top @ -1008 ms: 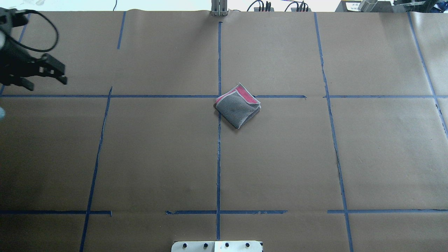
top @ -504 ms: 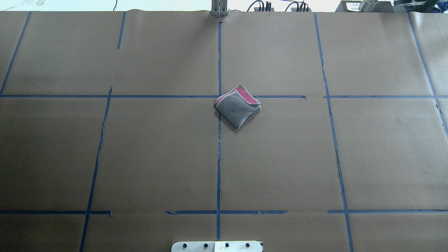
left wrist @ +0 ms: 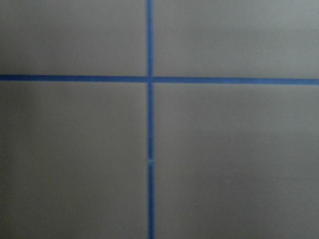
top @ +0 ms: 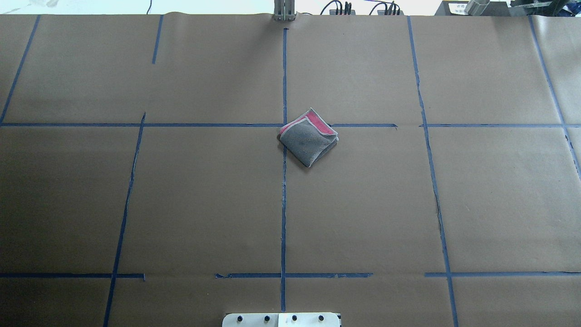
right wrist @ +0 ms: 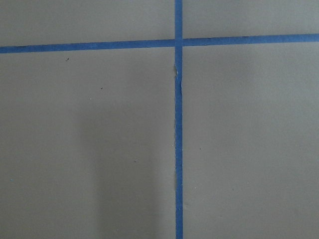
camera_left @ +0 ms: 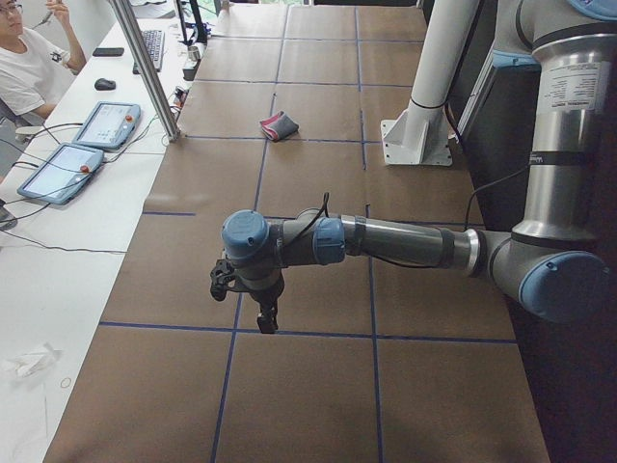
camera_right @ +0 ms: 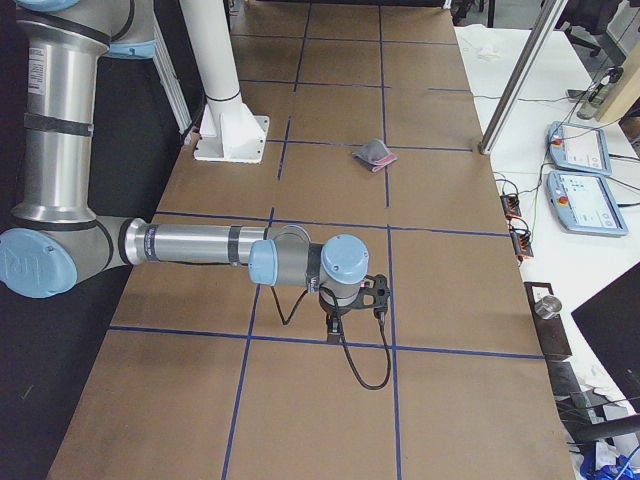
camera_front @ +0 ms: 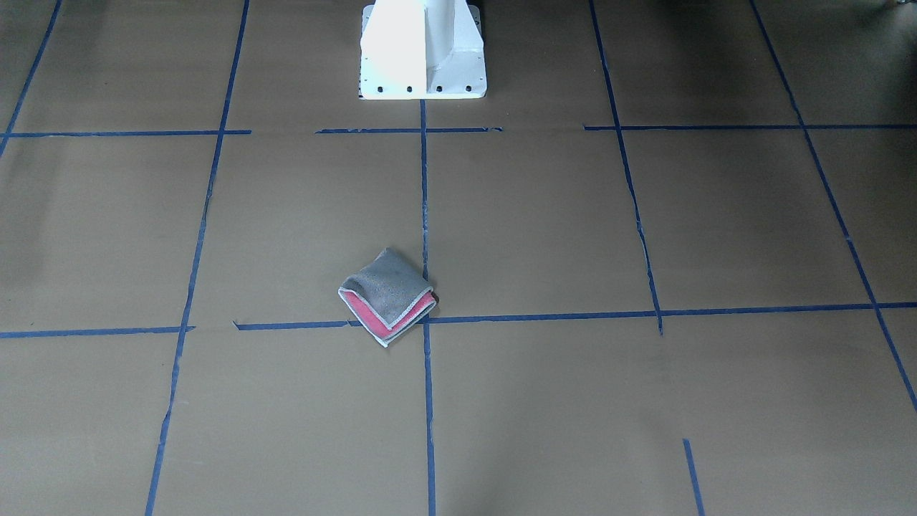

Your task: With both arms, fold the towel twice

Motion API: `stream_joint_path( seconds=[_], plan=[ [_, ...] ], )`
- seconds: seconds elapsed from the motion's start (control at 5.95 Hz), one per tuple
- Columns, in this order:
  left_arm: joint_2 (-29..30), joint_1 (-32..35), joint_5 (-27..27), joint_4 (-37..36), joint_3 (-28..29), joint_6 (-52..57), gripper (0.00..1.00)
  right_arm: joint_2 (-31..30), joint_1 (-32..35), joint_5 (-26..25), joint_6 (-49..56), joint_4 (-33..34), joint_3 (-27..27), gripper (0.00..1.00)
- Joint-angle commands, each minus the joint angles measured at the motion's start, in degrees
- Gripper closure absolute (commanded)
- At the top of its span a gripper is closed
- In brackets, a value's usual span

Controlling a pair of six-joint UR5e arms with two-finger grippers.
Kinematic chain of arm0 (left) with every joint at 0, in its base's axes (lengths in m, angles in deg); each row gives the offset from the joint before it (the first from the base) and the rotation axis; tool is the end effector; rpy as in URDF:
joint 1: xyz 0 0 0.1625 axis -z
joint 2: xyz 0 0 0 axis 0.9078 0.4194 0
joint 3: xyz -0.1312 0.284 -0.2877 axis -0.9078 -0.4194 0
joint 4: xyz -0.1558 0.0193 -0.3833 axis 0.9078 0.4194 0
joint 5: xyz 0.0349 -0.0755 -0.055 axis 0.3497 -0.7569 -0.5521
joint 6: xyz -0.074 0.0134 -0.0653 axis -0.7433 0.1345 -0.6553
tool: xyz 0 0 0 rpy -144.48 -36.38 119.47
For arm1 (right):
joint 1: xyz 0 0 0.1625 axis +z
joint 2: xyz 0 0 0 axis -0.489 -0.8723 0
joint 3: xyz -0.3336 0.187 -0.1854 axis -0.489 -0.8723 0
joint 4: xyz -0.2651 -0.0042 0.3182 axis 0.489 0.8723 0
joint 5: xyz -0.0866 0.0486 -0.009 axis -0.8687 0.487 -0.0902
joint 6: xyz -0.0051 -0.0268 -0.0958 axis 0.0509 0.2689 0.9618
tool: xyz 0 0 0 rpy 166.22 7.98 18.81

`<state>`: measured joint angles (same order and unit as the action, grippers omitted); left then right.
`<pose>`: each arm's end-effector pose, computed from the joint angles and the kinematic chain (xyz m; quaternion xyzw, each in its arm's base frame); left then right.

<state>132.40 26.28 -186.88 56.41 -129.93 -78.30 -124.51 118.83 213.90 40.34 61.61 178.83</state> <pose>-0.0752 -0.4770 0.6398 -0.0342 0.3860 0.0178 0.9217 0.0548 -0.4259 0.6511 -0.0182 -0.4140 0.0035 0.9101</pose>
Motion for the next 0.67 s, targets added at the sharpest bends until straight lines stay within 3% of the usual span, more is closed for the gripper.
stream_joint_path(
  seconds=[0.0,0.5],
  plan=[
    [-0.2,1.2,-0.1,0.1,3.2,3.6,0.00,-0.1,0.5,0.0,0.0,0.0,0.2,0.00],
    [0.0,1.2,-0.1,1.5,5.9,3.6,0.00,0.0,1.5,0.0,0.0,-0.1,0.2,0.00]
  ],
)
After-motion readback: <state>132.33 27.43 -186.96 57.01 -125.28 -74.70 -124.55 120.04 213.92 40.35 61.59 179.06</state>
